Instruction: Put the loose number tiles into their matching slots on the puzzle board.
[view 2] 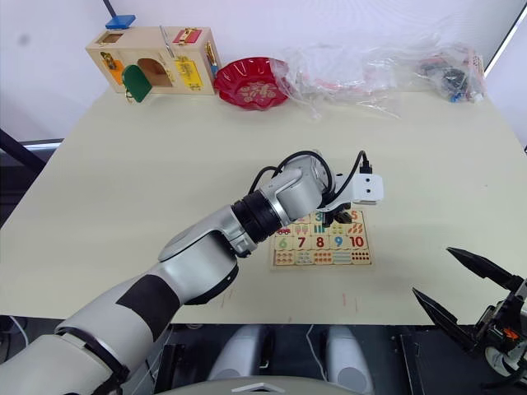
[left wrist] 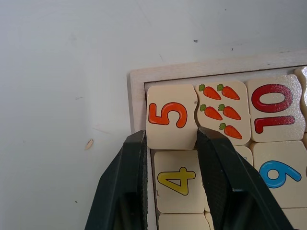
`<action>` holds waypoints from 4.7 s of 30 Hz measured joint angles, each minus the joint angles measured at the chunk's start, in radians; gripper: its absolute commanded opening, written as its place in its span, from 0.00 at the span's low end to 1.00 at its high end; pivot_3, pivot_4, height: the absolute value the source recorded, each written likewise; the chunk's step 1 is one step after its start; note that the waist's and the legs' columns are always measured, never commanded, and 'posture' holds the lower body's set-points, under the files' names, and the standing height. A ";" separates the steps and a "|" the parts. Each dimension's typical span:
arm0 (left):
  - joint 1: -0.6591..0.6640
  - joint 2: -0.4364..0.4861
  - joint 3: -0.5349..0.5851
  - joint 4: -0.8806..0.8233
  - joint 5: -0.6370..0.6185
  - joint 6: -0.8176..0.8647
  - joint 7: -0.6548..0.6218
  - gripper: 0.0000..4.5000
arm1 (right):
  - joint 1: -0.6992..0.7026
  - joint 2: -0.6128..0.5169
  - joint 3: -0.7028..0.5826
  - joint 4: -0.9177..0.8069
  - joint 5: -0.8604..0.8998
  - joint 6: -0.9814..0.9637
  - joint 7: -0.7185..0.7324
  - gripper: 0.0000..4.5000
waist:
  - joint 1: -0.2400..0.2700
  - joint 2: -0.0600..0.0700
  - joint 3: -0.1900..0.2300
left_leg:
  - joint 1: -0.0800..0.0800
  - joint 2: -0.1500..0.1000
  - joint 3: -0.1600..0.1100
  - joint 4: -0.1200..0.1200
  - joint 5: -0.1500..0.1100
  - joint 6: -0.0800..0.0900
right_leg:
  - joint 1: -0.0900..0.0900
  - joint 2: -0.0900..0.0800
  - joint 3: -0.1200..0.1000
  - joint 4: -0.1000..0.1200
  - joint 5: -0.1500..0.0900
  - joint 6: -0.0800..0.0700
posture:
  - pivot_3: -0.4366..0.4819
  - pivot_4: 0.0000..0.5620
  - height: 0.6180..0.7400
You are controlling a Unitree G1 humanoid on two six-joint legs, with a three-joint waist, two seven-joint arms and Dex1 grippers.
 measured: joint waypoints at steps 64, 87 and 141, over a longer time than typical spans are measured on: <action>0.021 0.031 0.319 0.559 -0.030 -1.049 -0.015 0.01 | 0.021 0.021 0.017 -0.005 -0.001 -0.005 0.003 1.00 | -0.001 0.001 0.000 | 0.000 -0.001 0.001 0.001 0.000 0.000 | 0.000 0.000 -0.001 0.001 0.001 -0.001 | 0.48 0.27 1.00; 0.047 0.030 0.328 0.561 0.007 -1.050 -0.049 0.01 | 0.033 0.023 0.018 -0.007 0.000 -0.006 0.019 1.00 | 0.000 0.001 0.000 | 0.000 -0.001 0.001 0.001 0.000 0.000 | 0.000 0.000 -0.001 0.001 0.001 -0.002 | 0.48 0.27 1.00; 1.139 0.433 0.930 -0.747 -0.652 -0.366 0.143 0.12 | -0.244 -0.046 0.201 0.130 -0.013 0.112 -0.102 1.00 | 0.002 0.001 -0.002 | 0.004 0.004 -0.001 0.001 0.000 0.000 | 0.003 -0.004 -0.001 0.002 0.002 -0.002 | 0.48 0.27 1.00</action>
